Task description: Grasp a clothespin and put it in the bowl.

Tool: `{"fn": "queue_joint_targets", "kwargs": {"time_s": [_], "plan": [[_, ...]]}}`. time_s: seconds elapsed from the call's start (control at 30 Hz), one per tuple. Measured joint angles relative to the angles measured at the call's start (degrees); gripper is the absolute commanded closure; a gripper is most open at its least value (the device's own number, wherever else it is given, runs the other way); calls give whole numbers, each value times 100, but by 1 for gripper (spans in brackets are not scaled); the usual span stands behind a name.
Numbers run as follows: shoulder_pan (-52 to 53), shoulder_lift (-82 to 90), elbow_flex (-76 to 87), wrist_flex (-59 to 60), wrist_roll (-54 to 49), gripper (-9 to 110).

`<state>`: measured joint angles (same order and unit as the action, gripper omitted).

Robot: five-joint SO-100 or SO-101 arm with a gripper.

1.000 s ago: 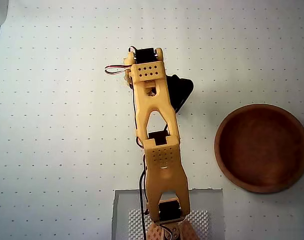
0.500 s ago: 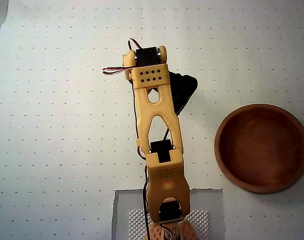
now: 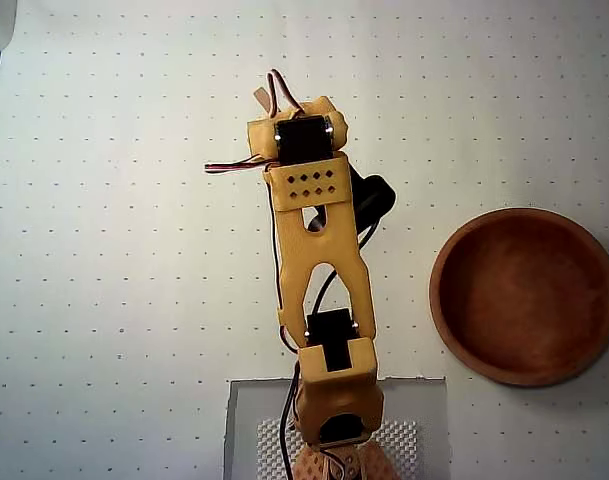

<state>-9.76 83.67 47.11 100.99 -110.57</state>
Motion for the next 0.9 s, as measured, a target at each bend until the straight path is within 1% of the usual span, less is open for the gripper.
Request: {"fn": "queue_joint_targets", "kwargs": {"time_s": [0.2,0.33,0.67,0.9], "plan": [[519,290,0,0,659,104],[976,325,44,0,853,104],[2136,712,1494,0,914,104],[2707,1090,2479,0,914,104]]}}
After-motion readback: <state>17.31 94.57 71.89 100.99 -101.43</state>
